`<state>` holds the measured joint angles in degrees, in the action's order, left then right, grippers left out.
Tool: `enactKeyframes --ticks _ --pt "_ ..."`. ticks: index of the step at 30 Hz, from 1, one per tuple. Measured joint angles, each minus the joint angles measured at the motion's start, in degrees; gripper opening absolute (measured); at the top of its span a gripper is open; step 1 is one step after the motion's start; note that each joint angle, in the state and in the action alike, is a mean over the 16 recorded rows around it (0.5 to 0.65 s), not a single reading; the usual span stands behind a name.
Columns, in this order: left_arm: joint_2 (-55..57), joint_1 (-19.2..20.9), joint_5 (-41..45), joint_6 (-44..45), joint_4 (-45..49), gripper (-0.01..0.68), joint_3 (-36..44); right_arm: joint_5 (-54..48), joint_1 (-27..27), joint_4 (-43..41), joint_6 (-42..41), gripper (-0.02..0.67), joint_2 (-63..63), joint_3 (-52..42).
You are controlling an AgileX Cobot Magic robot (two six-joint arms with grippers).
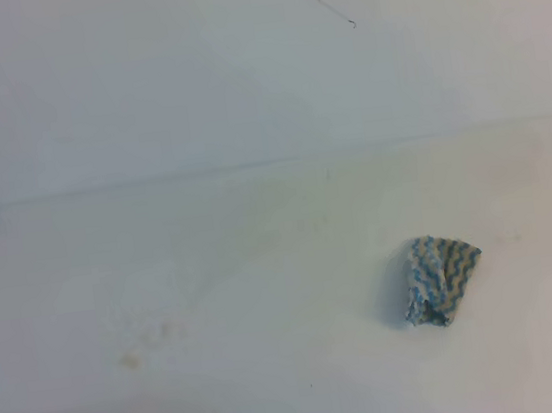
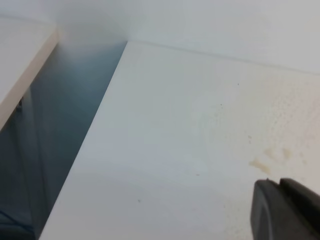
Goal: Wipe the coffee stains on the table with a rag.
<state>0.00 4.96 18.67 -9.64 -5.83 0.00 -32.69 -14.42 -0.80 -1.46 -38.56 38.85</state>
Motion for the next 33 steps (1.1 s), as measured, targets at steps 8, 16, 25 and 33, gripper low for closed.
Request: enactKeyframes --ticks 8,16,25,33 --pt "0.0 0.0 0.0 0.0 0.0 -0.001 0.0 -1.05 3.88 -0.16 0.02 -0.002 10.58 -2.74" --pt "0.0 0.0 0.0 0.0 0.0 -0.001 0.0 -0.8 7.78 -0.22 0.02 -0.002 22.05 -11.0" --pt "0.0 0.0 0.0 0.0 -0.02 -0.001 0.0 1.71 11.8 -0.3 0.02 -0.003 35.19 -21.82" --pt "0.0 0.0 0.0 0.0 -0.1 -0.001 0.0 6.99 15.7 -0.3 0.02 -0.003 39.51 -28.76"
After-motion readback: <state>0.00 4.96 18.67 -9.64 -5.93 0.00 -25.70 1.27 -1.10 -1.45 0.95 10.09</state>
